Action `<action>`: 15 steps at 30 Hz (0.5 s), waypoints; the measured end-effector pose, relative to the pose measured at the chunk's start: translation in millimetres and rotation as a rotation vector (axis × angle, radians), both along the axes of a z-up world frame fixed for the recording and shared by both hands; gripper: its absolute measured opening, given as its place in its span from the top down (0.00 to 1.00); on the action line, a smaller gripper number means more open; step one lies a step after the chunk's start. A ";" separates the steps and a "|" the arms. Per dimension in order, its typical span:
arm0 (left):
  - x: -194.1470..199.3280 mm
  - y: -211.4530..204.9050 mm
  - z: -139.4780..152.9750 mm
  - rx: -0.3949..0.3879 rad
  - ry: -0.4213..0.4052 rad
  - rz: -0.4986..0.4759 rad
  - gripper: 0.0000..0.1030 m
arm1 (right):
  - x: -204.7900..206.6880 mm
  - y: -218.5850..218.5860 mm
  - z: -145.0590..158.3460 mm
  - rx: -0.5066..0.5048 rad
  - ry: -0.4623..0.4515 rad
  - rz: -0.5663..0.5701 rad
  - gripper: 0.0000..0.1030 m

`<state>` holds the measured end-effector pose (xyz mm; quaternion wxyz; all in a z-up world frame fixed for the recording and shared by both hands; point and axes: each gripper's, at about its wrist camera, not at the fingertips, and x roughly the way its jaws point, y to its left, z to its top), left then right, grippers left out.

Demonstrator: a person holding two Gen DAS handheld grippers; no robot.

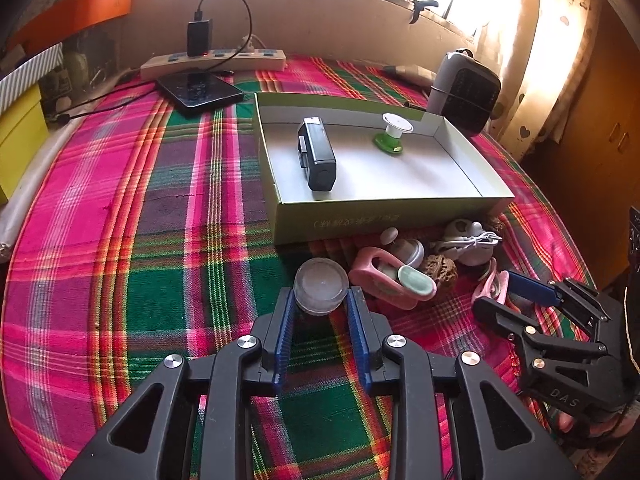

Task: Organize objects
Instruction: 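Grasp the pink hook-shaped clip with right tool while left tool lifts the jar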

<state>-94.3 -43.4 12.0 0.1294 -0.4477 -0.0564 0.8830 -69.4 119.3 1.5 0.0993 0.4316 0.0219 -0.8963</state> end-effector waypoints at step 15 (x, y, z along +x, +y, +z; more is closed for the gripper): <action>1.0 0.8 0.1 -0.008 0.001 0.001 0.76 | 19.2 33.0 3.1 -0.033 0.015 -0.092 0.50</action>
